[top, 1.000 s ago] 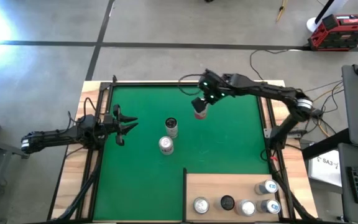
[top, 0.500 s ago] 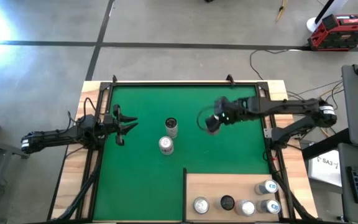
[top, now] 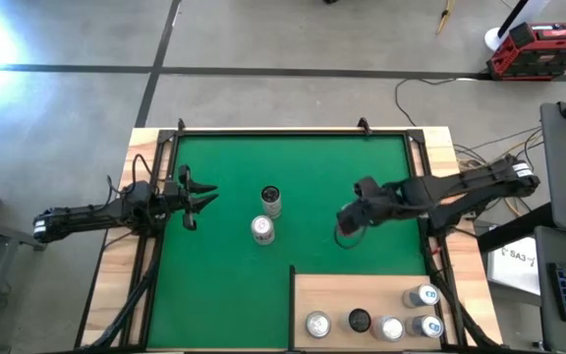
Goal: Place canned beverage on shelf
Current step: Put the pink white soda can on the shelf aligned with the other pink white soda can
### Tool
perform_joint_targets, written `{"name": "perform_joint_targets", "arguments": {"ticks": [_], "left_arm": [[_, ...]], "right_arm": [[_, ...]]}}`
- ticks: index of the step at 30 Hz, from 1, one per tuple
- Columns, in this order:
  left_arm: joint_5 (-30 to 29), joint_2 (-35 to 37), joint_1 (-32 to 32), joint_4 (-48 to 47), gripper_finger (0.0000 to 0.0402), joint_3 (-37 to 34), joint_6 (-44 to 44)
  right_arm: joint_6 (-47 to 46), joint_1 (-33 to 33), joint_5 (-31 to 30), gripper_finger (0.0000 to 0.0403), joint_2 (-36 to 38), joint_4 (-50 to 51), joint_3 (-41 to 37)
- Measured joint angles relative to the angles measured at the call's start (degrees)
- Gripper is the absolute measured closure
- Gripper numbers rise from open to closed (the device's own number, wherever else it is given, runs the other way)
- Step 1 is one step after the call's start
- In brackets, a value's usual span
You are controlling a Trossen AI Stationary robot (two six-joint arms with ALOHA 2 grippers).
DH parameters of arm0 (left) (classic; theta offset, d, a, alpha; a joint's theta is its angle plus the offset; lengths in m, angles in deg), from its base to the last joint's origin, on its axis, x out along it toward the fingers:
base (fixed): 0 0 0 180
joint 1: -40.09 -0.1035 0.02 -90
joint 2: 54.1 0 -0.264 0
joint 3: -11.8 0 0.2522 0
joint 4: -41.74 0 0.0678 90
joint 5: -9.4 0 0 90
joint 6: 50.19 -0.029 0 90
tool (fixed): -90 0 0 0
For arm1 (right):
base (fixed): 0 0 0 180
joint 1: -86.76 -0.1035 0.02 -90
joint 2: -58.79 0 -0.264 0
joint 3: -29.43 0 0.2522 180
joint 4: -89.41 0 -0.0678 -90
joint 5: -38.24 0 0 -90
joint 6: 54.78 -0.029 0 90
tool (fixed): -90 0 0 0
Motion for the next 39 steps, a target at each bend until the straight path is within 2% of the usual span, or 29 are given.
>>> {"name": "perform_joint_targets", "arguments": {"ticks": [7,23,30,39], "left_arm": [[0.0,0.0,0.0,0.0,0.0313,0.0,0.0],[0.0,0.0,0.0,0.0,0.0313,0.0,0.0],[0.0,0.0,0.0,0.0,0.0313,0.0,0.0],[0.0,0.0,0.0,0.0,0.0313,0.0,0.0]], "right_arm": [[-10.4,-10.8,-4.3,0.0116,0.5,4.6,0.0],[-34.5,-29.7,-6.1,0.0116,0.3,8.9,-0.2],[-39.9,-37.2,-10.1,0.0116,-2.9,11.2,0.1],[-40.1,-41.3,-11.2,0.0116,-8.2,15.3,6.7]]}}
